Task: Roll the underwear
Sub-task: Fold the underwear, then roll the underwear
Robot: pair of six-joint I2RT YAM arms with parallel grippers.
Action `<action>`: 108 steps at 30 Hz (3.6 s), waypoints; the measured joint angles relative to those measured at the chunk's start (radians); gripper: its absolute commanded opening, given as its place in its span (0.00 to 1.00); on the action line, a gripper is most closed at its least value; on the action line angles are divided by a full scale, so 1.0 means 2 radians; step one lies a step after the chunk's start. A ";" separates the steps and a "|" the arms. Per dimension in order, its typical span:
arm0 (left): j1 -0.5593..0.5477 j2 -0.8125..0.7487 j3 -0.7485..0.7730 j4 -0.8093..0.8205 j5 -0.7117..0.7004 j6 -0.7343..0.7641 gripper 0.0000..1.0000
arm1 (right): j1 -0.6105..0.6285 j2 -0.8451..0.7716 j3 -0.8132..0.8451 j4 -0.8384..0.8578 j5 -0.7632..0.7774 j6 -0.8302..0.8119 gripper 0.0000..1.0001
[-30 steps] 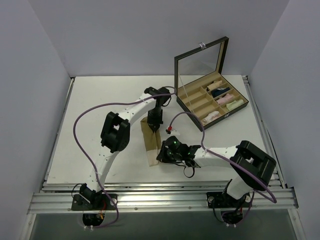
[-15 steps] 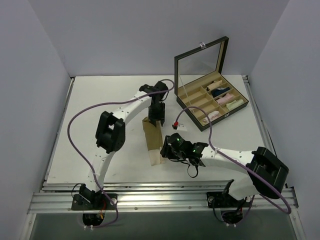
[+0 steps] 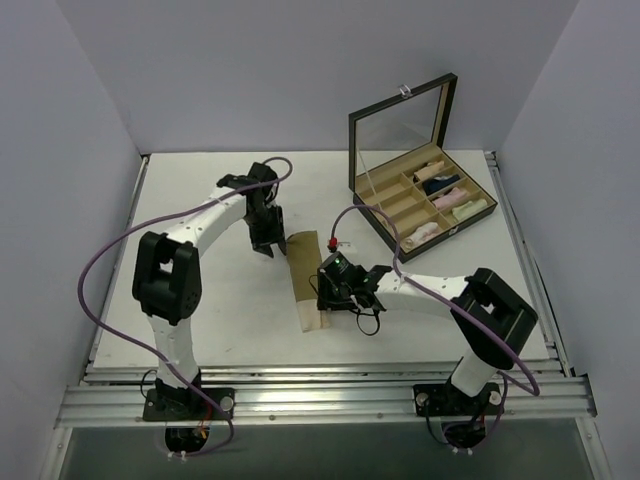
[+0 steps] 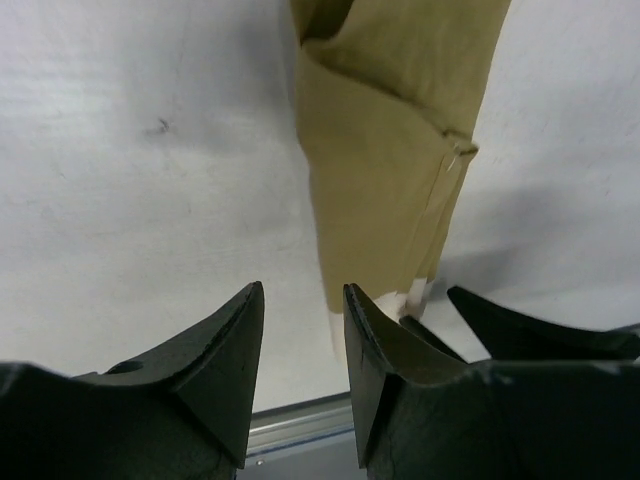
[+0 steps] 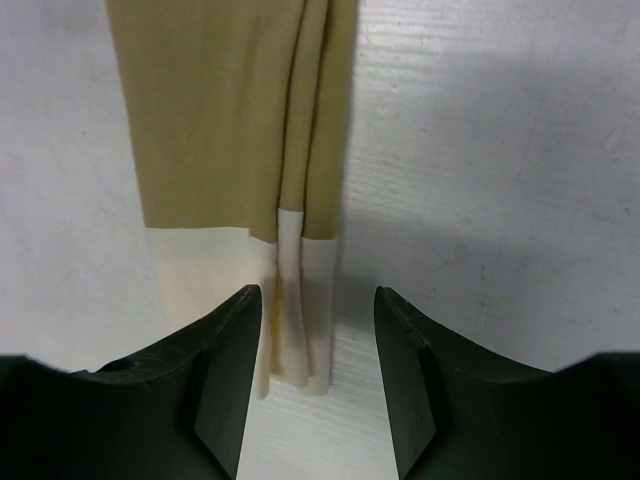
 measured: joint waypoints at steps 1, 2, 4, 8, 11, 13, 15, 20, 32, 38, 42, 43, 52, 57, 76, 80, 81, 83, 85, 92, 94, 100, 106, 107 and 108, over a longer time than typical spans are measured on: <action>-0.002 -0.007 -0.019 0.003 0.008 0.000 0.46 | 0.000 0.004 0.000 -0.005 -0.004 -0.003 0.43; -0.003 -0.016 -0.041 0.010 0.017 0.000 0.46 | 0.000 0.007 0.000 -0.010 -0.007 -0.005 0.41; -0.006 -0.051 -0.103 0.024 0.042 -0.004 0.46 | 0.000 0.011 0.001 -0.013 -0.020 -0.007 0.34; -0.005 -0.125 -0.215 0.085 0.078 -0.025 0.46 | 0.000 0.018 0.002 -0.007 -0.039 -0.004 0.12; -0.005 -0.168 -0.288 0.115 0.101 -0.047 0.46 | 0.000 0.022 -0.001 0.002 -0.053 0.008 0.10; -0.006 -0.181 -0.326 0.134 0.114 -0.061 0.46 | 0.001 0.022 -0.005 0.011 -0.061 0.016 0.17; -0.006 -0.184 -0.351 0.148 0.119 -0.072 0.46 | 0.001 0.021 -0.008 0.021 -0.068 0.026 0.32; -0.006 -0.184 -0.368 0.168 0.121 -0.084 0.46 | 0.008 0.017 -0.012 0.035 -0.077 0.035 0.38; -0.038 -0.177 -0.427 0.235 0.132 -0.126 0.45 | 0.024 0.009 -0.025 0.052 -0.078 0.066 0.53; -0.045 -0.176 -0.427 0.241 0.133 -0.134 0.45 | 0.027 0.001 -0.028 0.049 -0.077 0.072 0.54; -0.047 -0.175 -0.427 0.242 0.133 -0.139 0.45 | 0.030 0.007 -0.022 0.035 -0.068 0.072 0.35; -0.048 -0.175 -0.427 0.243 0.133 -0.141 0.45 | 0.031 0.010 -0.020 0.035 -0.067 0.072 0.29; -0.052 -0.181 -0.450 0.273 0.156 -0.161 0.45 | 0.043 0.013 -0.039 0.060 -0.064 0.095 0.03; -0.051 -0.183 -0.464 0.291 0.176 -0.169 0.45 | 0.051 0.013 -0.045 0.073 -0.064 0.105 0.04; -0.053 -0.203 -0.455 0.246 0.122 -0.151 0.45 | 0.059 -0.013 0.010 -0.042 -0.008 0.112 0.13; -0.053 -0.203 -0.455 0.245 0.122 -0.150 0.44 | 0.068 -0.014 0.011 -0.042 -0.007 0.114 0.14; -0.053 -0.203 -0.455 0.245 0.122 -0.150 0.44 | 0.072 -0.013 0.011 -0.041 -0.007 0.114 0.15; -0.053 -0.203 -0.455 0.245 0.122 -0.149 0.44 | 0.075 -0.013 0.014 -0.042 -0.007 0.114 0.16; -0.053 -0.203 -0.455 0.245 0.122 -0.148 0.44 | 0.077 -0.010 0.020 -0.040 -0.007 0.113 0.18; -0.053 -0.203 -0.455 0.245 0.122 -0.148 0.44 | 0.083 0.017 0.032 -0.029 -0.009 0.113 0.20; -0.053 -0.203 -0.455 0.245 0.122 -0.148 0.44 | 0.085 0.029 0.033 -0.028 -0.010 0.113 0.20; -0.053 -0.203 -0.455 0.245 0.122 -0.148 0.44 | 0.086 0.047 0.042 -0.023 -0.012 0.113 0.18; -0.053 -0.203 -0.455 0.245 0.122 -0.146 0.44 | 0.086 0.049 0.043 -0.018 -0.015 0.111 0.17; -0.053 -0.203 -0.455 0.245 0.122 -0.146 0.44 | 0.086 0.049 0.043 -0.018 -0.015 0.111 0.16; -0.053 -0.203 -0.455 0.245 0.122 -0.146 0.44 | 0.086 0.049 0.043 -0.018 -0.015 0.111 0.15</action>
